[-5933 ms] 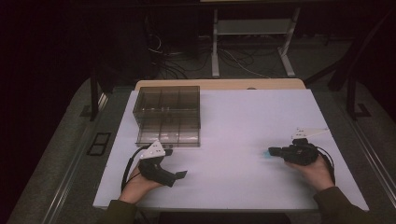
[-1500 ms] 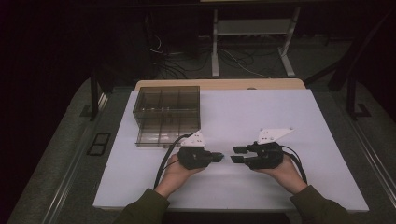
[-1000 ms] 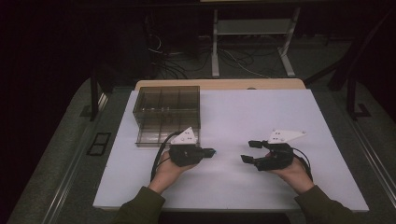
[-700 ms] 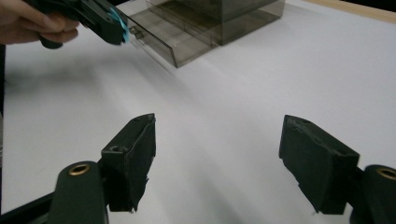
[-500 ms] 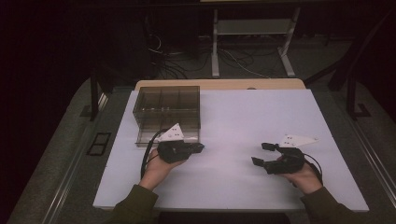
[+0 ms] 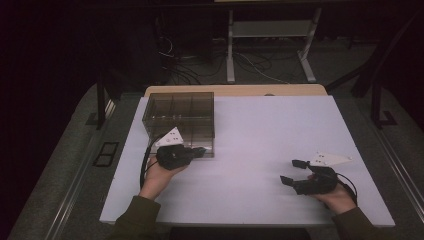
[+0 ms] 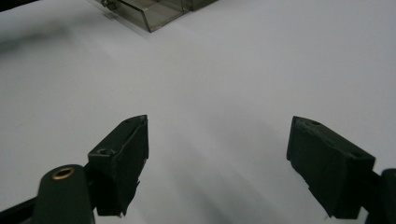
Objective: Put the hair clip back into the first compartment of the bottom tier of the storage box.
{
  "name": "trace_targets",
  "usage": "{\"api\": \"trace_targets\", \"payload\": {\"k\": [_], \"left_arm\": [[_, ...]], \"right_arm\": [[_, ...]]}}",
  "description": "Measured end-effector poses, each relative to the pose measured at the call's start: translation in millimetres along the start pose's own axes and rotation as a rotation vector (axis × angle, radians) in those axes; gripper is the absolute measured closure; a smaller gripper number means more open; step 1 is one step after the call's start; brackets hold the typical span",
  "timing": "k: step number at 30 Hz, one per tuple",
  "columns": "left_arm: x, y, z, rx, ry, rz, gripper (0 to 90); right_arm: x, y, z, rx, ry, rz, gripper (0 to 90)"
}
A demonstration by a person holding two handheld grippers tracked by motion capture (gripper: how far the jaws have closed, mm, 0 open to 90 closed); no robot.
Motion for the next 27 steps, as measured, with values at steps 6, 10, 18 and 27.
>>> {"api": "trace_targets", "payload": {"k": [6, 10, 18, 27], "left_arm": [[10.2, -4.9, 16.8, 0.016, 0.049, 0.001, 85.6], [18.2, -9.9, 30.0, 0.021, 0.086, 0.012, 85.7], [33.0, -22.2, 51.7, 0.053, 0.154, 0.023, 85.6], [51.5, -32.8, 66.8, 0.078, 0.225, 0.024, 85.6]], "right_arm": [[-1.0, -1.9, -1.1, 0.01, 0.003, 0.004, 19.8], [-3.0, -2.7, 0.4, 0.016, 0.008, 0.013, 19.8], [-3.8, -2.4, 1.7, 0.024, 0.012, 0.015, 19.8], [-3.7, -2.5, 2.8, 0.027, 0.018, 0.018, 19.8]]}}
Point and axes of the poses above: each handheld gripper's, and its own axes: x roughly backward along the jaws, y roughly out of its top, z roughly to its left, the point moved 8 cm from there along -x, roughly forward along the jaws, and after that the axes turned 10 degrees about -x, right-handed, at the moved point
